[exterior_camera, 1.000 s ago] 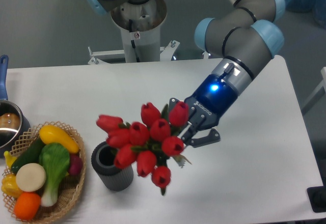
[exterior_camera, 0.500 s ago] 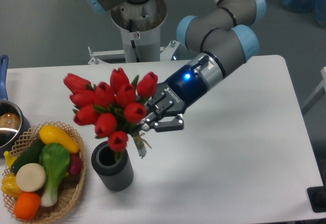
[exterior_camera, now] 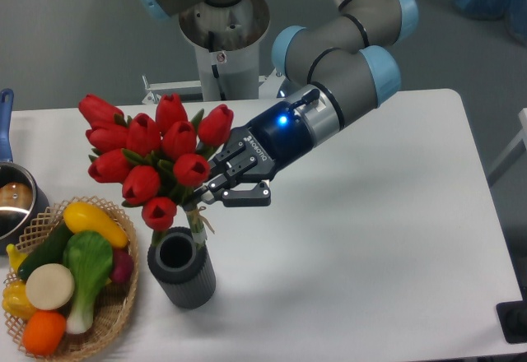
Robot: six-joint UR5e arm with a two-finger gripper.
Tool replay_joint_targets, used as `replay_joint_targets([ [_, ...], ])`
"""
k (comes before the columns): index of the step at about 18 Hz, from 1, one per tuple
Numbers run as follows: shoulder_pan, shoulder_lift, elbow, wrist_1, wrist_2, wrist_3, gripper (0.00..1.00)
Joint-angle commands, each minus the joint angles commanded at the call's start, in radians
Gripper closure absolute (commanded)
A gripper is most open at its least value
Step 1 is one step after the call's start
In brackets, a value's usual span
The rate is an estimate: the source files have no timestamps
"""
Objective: Insert the flowers into the vase
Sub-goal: 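Position the tulip stems above the vase opening and lower them in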
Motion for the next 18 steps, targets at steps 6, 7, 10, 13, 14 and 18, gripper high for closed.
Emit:
replay_joint_targets([
  [6, -0.012, -0.017, -0.006, -0.002, 0.008, 0.002, 0.77],
  [7, -0.014, -0.018, -0.009, -0.002, 0.009, 0.003, 0.77],
  [10, -0.014, -0.025, -0.02, 0.002, 0.008, 0.02, 0.77],
  [13, -0.025, -0.028, -0.032, 0.003, 0.006, 0.023, 0.77],
  [14, -0.025, -0.031, -0.034, 0.003, 0.005, 0.023, 0.77],
  [18, -0.032, -0.037, -0.041, 0.003, -0.002, 0.025, 0.77],
])
